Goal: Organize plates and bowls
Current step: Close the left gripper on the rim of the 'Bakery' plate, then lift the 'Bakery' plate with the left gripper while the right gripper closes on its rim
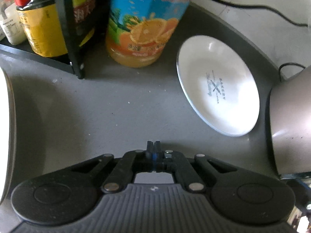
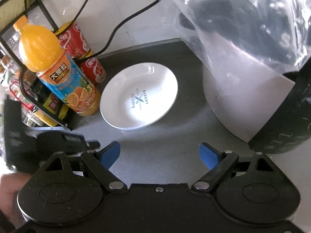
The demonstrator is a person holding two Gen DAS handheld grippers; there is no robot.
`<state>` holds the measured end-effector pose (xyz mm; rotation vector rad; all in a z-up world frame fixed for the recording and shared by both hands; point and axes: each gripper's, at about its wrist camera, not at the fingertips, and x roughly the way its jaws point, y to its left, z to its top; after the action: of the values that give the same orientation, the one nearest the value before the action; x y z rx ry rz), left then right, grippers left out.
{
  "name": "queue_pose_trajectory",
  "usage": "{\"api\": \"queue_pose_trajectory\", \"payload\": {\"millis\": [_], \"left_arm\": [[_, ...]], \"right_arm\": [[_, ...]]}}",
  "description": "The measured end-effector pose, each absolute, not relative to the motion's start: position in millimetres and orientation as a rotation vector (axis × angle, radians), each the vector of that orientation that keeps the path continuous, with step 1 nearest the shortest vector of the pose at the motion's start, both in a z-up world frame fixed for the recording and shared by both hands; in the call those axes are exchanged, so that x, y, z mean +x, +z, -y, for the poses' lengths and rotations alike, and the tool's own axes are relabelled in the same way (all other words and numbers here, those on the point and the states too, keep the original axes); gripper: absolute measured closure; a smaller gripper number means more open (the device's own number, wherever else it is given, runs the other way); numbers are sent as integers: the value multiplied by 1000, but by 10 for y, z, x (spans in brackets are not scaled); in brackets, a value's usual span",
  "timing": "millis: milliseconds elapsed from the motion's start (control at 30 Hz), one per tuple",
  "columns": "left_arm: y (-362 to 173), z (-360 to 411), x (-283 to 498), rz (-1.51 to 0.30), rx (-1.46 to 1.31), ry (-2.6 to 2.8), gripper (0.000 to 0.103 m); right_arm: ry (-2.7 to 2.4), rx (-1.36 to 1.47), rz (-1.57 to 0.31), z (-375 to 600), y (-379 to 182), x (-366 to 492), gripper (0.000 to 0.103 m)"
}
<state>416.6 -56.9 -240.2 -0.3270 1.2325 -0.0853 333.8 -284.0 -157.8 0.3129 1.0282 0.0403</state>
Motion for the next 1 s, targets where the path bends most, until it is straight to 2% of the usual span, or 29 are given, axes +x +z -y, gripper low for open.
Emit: {"api": "queue_pose_trajectory", "payload": {"millis": [133, 200, 267, 333, 400, 600, 800, 833, 867, 1000], "left_arm": [[-2221, 550, 4243, -1177, -403, -122, 98], [-2177, 577, 4285, -1161, -437, -139, 93], [-2172, 609, 4305, -1156, -439, -119, 77], [-2185, 604, 4324, -1151, -463, -107, 66], [-2203, 622, 4369, -1150, -483, -112, 61], [-2343, 693, 4523, -1178, -502, -94, 62], [-2433, 773, 4524, -1178, -509, -68, 75], [-2445, 781, 4517, -1170, -516, -71, 80], [-2450, 785, 4511, -1162, -528, -82, 90], [-2451, 771, 4494, -1155, -540, -93, 91]], "right_arm": [[28, 316, -1028, 2853, -1625, 3386, 15], [26, 302, -1016, 2852, -1630, 3427, 15], [28, 282, -1004, 2834, -1635, 3469, 15], [30, 265, -1005, 2824, -1638, 3499, 16], [41, 254, -1010, 2810, -1644, 3529, 16], [41, 235, -1007, 2816, -1637, 3512, 16], [31, 236, -1017, 2842, -1672, 3471, 16], [31, 233, -1019, 2835, -1677, 3470, 16], [31, 232, -1020, 2832, -1683, 3466, 16], [37, 232, -1023, 2803, -1705, 3455, 16]]}}
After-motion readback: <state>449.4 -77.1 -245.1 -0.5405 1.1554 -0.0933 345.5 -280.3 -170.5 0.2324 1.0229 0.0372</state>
